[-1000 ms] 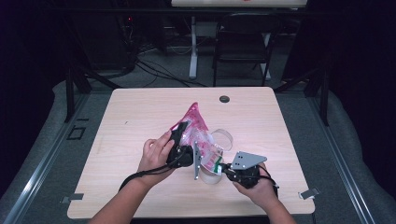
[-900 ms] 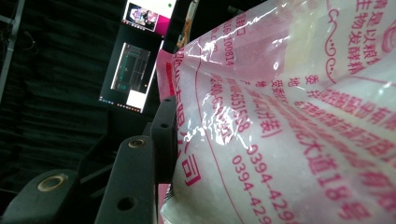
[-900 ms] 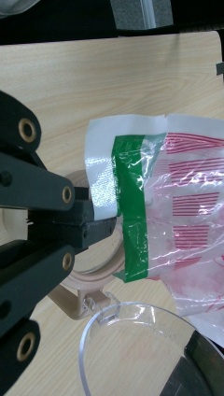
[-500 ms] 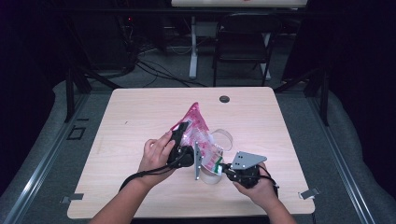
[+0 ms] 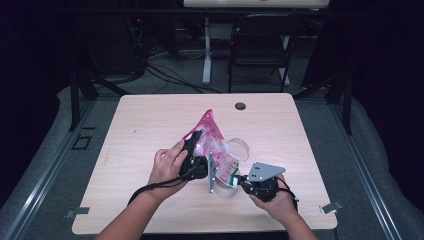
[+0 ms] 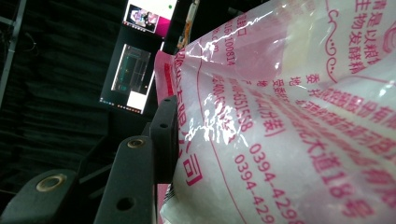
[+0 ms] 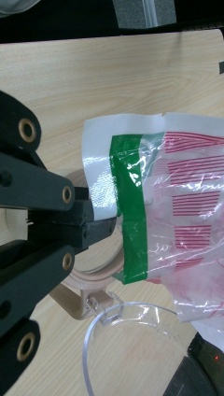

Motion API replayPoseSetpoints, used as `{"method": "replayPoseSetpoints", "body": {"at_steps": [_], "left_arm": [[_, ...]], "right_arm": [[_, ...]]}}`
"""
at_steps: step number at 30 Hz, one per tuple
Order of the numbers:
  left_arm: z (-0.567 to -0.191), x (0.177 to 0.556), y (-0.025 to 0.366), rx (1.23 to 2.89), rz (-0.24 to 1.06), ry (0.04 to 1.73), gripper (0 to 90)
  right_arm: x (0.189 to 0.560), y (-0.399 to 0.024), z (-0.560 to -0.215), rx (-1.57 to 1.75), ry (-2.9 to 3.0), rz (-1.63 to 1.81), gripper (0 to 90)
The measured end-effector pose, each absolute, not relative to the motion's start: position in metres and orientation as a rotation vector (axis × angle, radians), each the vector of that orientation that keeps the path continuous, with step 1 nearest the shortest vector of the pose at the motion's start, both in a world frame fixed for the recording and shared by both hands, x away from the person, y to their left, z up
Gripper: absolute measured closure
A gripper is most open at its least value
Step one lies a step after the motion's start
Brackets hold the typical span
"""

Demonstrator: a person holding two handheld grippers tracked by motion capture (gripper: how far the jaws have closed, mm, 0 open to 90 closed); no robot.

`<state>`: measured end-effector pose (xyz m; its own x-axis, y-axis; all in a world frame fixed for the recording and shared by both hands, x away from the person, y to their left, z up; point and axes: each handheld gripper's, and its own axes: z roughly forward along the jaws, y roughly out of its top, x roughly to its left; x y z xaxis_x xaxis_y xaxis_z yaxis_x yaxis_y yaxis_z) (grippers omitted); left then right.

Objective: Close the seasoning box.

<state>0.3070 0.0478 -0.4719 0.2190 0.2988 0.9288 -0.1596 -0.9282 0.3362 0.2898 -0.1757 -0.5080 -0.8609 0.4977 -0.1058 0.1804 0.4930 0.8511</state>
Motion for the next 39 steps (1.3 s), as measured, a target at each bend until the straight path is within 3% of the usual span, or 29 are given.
{"method": "replayPoseSetpoints", "body": {"at_steps": [39], "left_arm": [[-0.4725,0.3066,0.0473,2.150,1.758,0.127,60.1]], "right_arm": [[0.2908,-0.1765,-0.5091,0.578,2.398,1.319,90.0]]}}
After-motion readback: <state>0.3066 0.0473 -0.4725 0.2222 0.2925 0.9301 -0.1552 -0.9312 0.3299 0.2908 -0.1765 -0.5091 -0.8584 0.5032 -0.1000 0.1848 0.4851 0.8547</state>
